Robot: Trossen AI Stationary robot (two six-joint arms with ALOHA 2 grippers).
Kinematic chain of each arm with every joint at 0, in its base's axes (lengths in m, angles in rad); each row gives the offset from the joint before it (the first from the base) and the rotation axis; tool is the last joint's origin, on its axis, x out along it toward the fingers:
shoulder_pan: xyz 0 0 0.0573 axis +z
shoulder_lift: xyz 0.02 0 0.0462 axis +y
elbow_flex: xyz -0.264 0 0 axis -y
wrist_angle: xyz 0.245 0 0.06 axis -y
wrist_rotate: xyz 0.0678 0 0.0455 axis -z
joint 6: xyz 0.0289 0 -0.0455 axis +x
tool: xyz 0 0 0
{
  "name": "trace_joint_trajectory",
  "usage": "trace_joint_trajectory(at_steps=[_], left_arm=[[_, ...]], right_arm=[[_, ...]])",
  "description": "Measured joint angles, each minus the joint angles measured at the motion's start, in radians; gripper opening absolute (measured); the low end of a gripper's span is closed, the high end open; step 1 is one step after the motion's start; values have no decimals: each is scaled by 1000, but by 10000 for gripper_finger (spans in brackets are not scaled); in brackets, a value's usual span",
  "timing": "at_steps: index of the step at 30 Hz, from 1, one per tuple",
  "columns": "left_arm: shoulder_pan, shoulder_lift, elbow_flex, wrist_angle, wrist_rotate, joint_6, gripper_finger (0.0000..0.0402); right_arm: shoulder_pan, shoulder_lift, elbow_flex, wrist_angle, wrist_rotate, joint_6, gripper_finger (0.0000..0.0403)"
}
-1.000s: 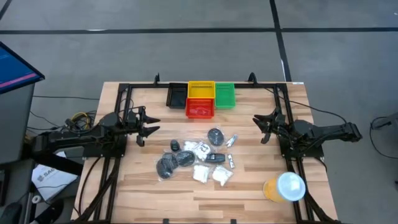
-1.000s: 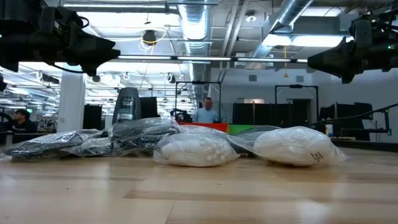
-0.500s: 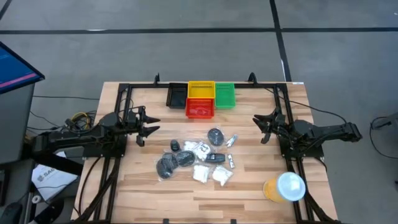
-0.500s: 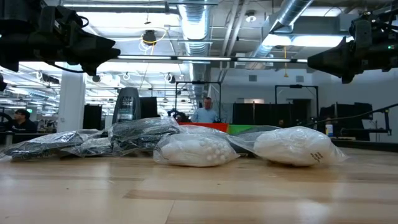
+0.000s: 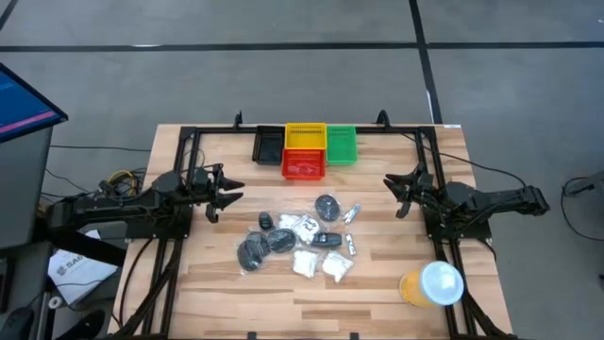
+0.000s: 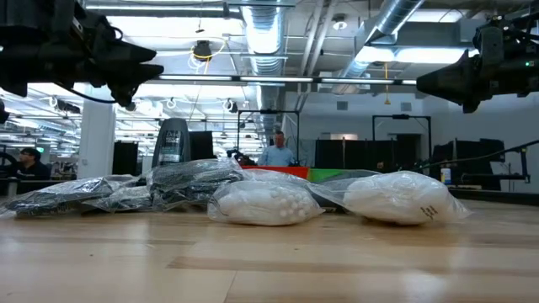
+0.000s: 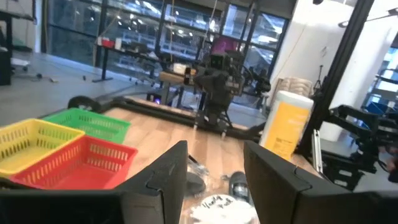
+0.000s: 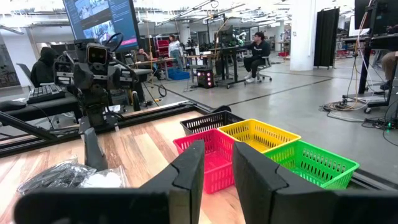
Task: Pick & Place Travel size toiletries
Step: Put the black deodorant into the yellow bin
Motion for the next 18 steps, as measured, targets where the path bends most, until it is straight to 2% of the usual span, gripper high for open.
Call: trace_joint_trajectory(at_steps=[8, 18], left_arm=[[-79, 196, 0, 149, 2, 15, 150], [-172, 428, 0, 291, 2, 119, 151]], right_arm=[[0, 0, 0, 1, 0, 0, 76], [-6, 0, 0, 20, 0, -3, 76]])
